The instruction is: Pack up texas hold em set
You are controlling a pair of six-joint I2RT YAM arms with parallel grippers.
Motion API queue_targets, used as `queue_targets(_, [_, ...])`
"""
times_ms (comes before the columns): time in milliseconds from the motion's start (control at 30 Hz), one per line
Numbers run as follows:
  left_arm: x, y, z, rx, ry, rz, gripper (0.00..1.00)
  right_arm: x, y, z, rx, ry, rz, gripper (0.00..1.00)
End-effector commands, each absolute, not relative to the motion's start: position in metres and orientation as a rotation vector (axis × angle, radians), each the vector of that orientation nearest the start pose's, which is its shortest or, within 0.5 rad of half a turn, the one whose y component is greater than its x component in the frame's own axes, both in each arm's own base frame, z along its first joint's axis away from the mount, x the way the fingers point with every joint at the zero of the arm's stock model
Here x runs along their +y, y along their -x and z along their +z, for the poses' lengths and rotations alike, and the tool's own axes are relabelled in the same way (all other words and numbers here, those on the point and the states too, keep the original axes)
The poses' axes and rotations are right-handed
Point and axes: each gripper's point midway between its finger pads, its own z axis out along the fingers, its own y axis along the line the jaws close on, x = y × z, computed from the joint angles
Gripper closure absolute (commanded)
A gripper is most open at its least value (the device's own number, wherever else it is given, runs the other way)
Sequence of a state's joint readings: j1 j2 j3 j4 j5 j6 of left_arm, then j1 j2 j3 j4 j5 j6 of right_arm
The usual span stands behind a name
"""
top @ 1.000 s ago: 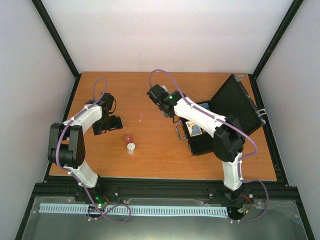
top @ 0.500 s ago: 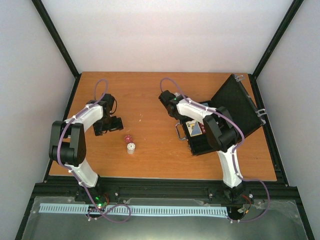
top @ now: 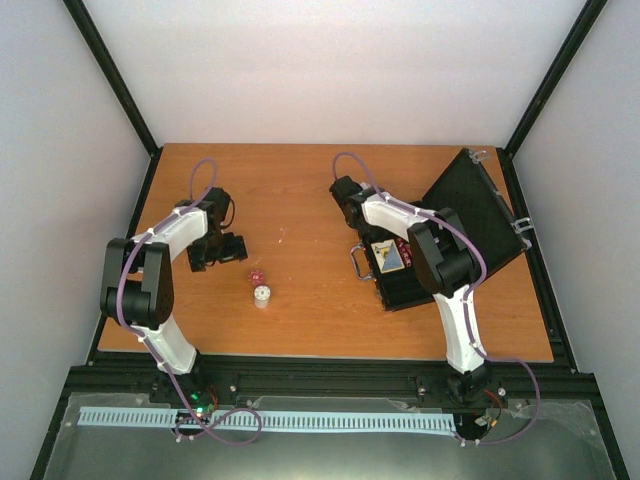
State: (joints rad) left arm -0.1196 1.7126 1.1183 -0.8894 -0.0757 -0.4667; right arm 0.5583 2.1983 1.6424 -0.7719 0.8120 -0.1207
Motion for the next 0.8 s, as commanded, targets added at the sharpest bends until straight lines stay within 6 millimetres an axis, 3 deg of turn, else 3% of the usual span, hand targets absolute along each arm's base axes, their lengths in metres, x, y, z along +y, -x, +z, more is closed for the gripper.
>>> queue_targets(0, [-0.029, -0.331, 0.051, 2.955, 0.525, 0.035, 0.0, 0.149, -0.459, 0.066, 2.464, 0.709, -0.913, 0.16])
queue_targets(167, [-0.029, -0.333, 0.05, 2.956, 0.521, 0.031, 0.0, 0.159, -0.449, 0.074, 2.494, 0.716, -0.791, 0.05])
queue_targets(267, [-0.03, -0.333, 0.05, 2.961, 0.516, 0.026, 0.0, 0.18, -0.438, 0.089, 2.502, 0.747, -0.634, 0.03])
queue_targets(367, [-0.03, -0.333, 0.05, 2.961, 0.511, 0.026, 0.0, 0.21, -0.418, 0.104, 2.519, 0.823, -0.433, 0.0])
queue_targets(500, [-0.031, -0.334, 0.051, 2.959, 0.509, 0.016, 0.0, 0.245, -0.392, 0.108, 2.577, 0.899, -0.218, 0.0])
queue_targets(767, [-0.032, -0.337, 0.057, 2.943, 0.507, 0.008, 0.0, 0.355, -0.321, 0.115, 2.578, 1.137, 0.275, 0.02])
